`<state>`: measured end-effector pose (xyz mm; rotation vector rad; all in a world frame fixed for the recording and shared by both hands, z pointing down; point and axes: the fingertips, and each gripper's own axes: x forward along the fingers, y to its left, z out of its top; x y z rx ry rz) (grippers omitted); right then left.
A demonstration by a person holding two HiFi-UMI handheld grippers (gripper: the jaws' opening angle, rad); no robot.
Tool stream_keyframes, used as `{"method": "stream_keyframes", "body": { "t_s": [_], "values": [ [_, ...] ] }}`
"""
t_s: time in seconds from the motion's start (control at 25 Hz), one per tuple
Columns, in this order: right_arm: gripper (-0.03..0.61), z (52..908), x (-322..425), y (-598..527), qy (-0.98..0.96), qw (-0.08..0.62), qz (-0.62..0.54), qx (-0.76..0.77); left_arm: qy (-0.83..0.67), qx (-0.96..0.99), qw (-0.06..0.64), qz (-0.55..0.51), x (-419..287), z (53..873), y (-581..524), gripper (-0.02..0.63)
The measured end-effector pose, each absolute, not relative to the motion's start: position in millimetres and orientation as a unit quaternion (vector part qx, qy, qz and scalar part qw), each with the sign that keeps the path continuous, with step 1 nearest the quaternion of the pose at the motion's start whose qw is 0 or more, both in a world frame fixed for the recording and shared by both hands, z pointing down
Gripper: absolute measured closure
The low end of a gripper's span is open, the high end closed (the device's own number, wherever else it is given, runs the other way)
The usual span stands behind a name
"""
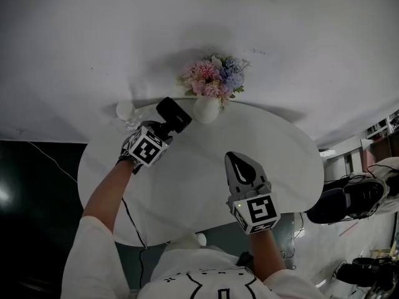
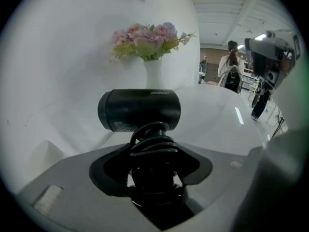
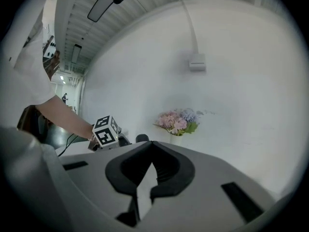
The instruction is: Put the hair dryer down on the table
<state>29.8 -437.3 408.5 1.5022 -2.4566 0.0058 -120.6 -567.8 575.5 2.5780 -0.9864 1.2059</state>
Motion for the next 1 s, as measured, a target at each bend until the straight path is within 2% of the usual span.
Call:
{"method": "stream_keyframes", "body": {
  "t_s": [0.56,0.84,1.0],
  "values": [
    [0.578,457,25,-451,-0.827,0.179,0.048,0.531,-0.313,0.842,0.135,0.419,-117,636,-628,0.36],
    [0.578,468,29,-451,-0.82,0.19,0.062,0.537,-0.298,0.837,0.125,0.442,-116,648,-642,0.36],
    [0.578,469,27,-458,-0.821,0.194,0.059,0.534,-0.308,0.839,0.16,0.42,-113,652,-649,0.36]
  ]
}}
